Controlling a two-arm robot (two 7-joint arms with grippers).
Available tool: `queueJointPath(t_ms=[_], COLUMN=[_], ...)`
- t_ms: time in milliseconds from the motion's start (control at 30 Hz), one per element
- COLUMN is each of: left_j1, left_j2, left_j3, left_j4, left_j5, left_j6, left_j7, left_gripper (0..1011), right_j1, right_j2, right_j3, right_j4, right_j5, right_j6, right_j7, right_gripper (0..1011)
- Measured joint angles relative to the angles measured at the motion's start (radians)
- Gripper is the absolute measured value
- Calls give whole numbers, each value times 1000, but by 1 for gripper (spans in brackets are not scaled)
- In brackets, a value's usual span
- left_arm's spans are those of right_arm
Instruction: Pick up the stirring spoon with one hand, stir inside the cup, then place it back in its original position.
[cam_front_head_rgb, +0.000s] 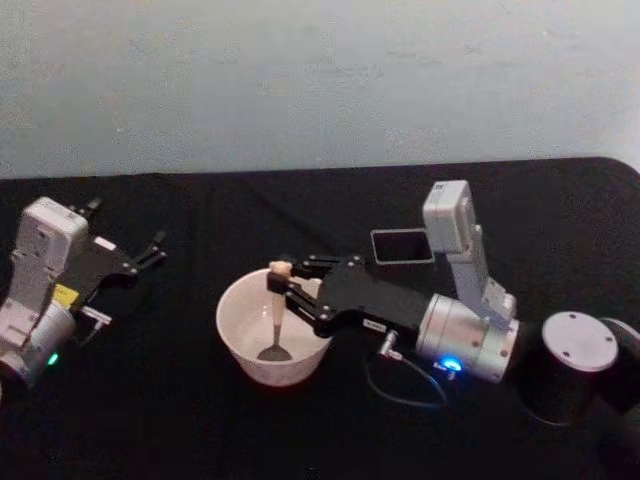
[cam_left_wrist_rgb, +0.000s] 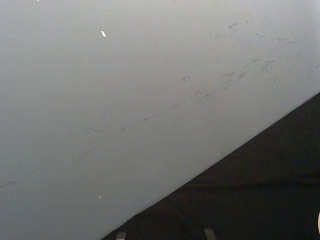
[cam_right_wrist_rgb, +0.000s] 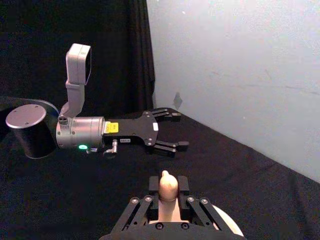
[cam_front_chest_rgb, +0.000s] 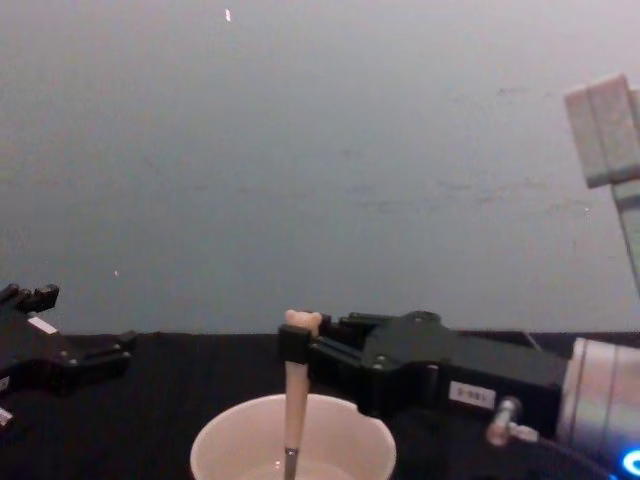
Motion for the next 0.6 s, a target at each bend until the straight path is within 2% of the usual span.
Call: queueJointPath(t_ms=[267, 600], left_j1=[0, 0], left_j2=[0, 0], left_j3=[0, 0], left_j4=[0, 0], left_j5=[0, 0], left_j6=[0, 0], left_j7=[0, 0], left_gripper=[1001, 1001], right_j1=[47, 98], right_j2=[-42, -98], right_j3=[-22, -8], right_j4=[53, 135], right_j5=[-19, -47], right_j6=[-7, -16], right_j7=[-14, -71], right_gripper=[214, 214])
